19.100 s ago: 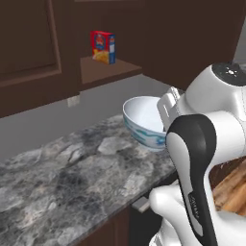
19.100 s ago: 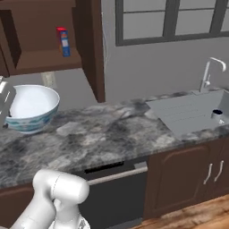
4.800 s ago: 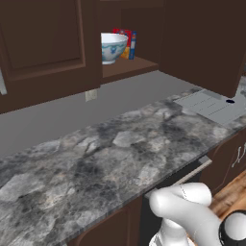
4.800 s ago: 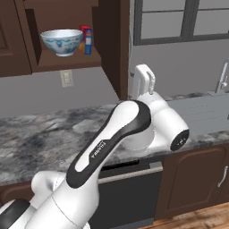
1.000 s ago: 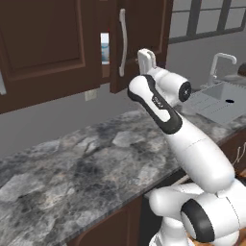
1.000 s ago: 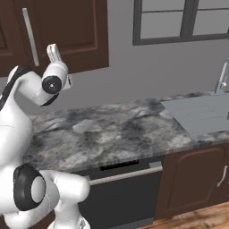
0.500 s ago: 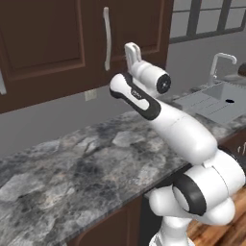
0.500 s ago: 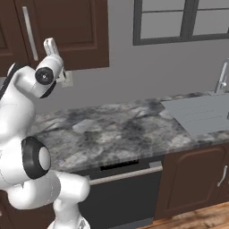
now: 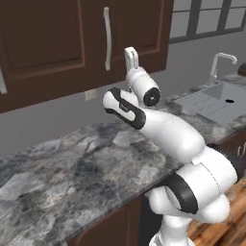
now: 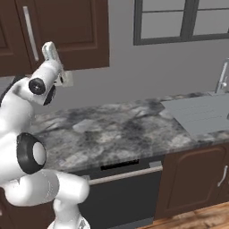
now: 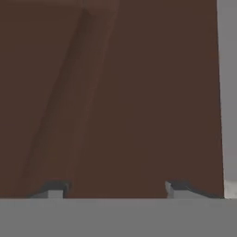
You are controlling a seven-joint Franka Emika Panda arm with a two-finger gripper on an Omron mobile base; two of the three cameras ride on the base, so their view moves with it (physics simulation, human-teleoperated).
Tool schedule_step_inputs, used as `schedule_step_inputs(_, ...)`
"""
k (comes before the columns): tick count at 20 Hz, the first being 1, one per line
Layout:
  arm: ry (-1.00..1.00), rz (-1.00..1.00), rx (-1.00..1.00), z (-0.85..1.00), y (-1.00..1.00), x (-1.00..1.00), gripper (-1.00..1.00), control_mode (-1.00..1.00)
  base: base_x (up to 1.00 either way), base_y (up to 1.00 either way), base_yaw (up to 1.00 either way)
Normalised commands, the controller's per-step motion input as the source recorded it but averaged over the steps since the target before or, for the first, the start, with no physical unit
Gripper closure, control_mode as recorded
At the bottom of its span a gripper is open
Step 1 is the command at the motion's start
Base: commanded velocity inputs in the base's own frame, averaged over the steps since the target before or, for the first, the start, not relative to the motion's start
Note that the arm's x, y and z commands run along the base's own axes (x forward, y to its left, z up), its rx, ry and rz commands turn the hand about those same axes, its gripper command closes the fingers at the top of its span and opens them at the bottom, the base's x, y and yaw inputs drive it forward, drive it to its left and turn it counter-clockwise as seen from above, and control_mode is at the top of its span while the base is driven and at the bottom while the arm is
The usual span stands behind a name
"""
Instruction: Pick the mug and place it in the sink. Pick the bowl and place it in the open cabinet and then close the cabinet.
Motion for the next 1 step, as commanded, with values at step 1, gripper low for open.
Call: schedule_step_inputs(1, 0.42, -0.11, 0.00, 0.00, 0.14, 1.00, -1.00, -1.00, 0.00, 0.00, 0.00)
